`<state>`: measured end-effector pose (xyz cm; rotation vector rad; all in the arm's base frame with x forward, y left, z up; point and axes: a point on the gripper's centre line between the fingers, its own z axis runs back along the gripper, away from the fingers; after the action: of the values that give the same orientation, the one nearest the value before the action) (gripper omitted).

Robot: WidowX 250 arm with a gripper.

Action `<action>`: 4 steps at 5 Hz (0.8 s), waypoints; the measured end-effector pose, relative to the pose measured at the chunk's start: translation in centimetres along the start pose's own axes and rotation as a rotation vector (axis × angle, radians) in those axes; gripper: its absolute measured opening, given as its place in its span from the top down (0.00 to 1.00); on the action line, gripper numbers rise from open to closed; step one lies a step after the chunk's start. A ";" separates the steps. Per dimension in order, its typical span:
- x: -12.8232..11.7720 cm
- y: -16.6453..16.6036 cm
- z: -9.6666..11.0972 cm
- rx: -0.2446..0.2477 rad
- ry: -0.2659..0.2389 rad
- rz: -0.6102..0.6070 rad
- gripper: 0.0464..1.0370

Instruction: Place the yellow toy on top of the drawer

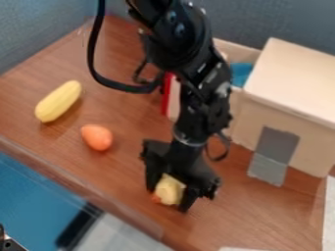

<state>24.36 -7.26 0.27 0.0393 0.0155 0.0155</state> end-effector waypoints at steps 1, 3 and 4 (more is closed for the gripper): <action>0.1 -0.5 2.9 -0.034 -0.047 -0.002 0.56; 4.1 -3.2 11.8 -0.128 -0.218 0.012 0.58; 6.7 -4.2 14.3 -0.151 -0.258 0.017 0.58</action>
<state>31.35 -11.93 14.28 -0.1095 -0.2438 0.0288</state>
